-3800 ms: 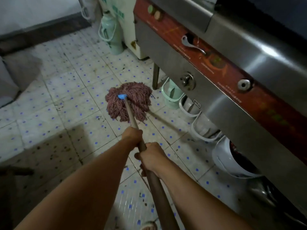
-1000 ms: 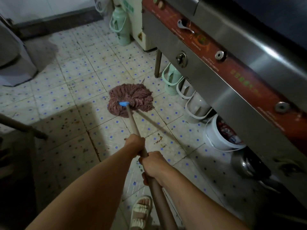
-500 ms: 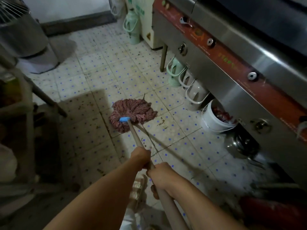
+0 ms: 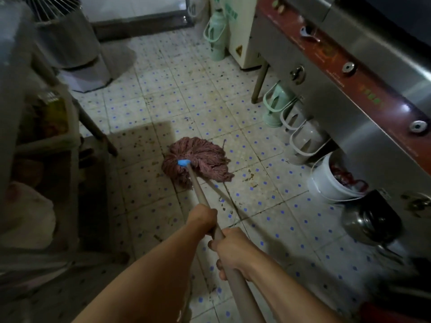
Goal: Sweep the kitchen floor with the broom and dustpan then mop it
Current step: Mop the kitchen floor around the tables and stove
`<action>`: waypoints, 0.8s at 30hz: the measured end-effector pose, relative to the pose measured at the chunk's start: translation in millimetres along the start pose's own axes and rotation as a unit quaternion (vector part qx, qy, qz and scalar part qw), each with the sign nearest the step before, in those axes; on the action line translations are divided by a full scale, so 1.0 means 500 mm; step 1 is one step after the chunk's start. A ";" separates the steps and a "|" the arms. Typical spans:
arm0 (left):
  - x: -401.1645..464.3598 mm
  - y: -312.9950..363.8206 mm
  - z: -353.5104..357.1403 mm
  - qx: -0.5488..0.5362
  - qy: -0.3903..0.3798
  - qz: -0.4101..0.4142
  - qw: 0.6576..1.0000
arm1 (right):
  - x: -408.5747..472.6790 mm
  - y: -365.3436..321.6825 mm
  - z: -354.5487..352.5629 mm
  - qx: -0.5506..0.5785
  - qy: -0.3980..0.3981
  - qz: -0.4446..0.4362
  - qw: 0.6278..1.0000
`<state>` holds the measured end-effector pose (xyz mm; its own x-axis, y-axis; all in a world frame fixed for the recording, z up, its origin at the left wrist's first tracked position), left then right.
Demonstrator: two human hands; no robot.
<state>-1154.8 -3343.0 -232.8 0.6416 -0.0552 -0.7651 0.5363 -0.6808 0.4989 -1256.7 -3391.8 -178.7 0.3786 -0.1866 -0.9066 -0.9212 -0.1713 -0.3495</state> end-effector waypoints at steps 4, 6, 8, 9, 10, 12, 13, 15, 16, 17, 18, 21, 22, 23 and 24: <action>0.100 0.030 -0.077 0.004 0.011 0.001 1.000 | 0.059 -0.109 0.023 0.002 -0.006 -0.009 1.000; 0.148 0.045 -0.123 0.014 0.023 0.001 1.000 | 0.089 -0.171 0.041 -0.030 0.003 -0.033 0.999; 0.199 0.061 -0.174 0.028 0.034 0.012 0.999 | 0.116 -0.236 0.064 -0.044 0.007 -0.050 0.998; 0.226 0.067 -0.200 0.030 0.039 0.016 0.999 | 0.129 -0.268 0.074 -0.044 0.007 -0.055 0.998; 0.250 0.074 -0.226 0.032 0.044 0.019 0.998 | 0.143 -0.294 0.081 -0.034 0.004 -0.057 0.998; 0.298 0.086 -0.279 0.036 0.055 0.020 0.998 | 0.171 -0.352 0.100 -0.014 -0.010 -0.036 0.999; 0.316 0.092 -0.300 0.037 0.063 0.019 0.997 | 0.182 -0.377 0.107 -0.016 -0.017 -0.036 0.999; 0.358 0.097 -0.344 0.022 0.081 0.009 0.996 | 0.212 -0.435 0.127 -0.045 -0.014 -0.059 0.997; 0.376 0.097 -0.363 0.008 0.088 -0.001 0.996 | 0.224 -0.459 0.138 -0.057 -0.011 -0.066 0.996; 0.392 0.094 -0.380 -0.005 0.094 -0.008 0.996 | 0.235 -0.477 0.150 -0.059 -0.011 -0.065 0.996; 0.405 0.088 -0.394 -0.013 0.096 -0.013 0.995 | 0.248 -0.488 0.163 -0.053 -0.015 -0.060 0.997; 0.423 0.071 -0.419 -0.030 0.106 -0.016 0.994 | 0.266 -0.501 0.193 -0.033 -0.017 -0.049 0.998; 0.424 0.064 -0.423 -0.034 0.105 -0.018 0.994 | 0.270 -0.499 0.204 -0.026 -0.013 -0.049 0.998; 0.421 0.059 -0.425 -0.035 0.106 -0.019 0.994 | 0.269 -0.495 0.211 -0.020 -0.007 -0.046 0.999; 0.417 0.053 -0.425 -0.036 0.110 -0.019 0.993 | 0.267 -0.490 0.217 -0.014 -0.001 -0.043 0.999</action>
<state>-890.3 -3217.3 -292.3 0.7205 0.1361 -0.6800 0.5948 -0.6254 0.5050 -990.2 -3270.0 -239.6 0.4568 -0.1685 -0.8735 -0.8821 -0.2131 -0.4202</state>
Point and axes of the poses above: each hand's wrist, its own x-axis towards the middle knuckle, its own z-axis out of the palm, y = z × x, the point moved 5 cm from there along x, towards the middle knuckle, and after that the axes turned 10 degrees about -x, right-handed, at the moved point
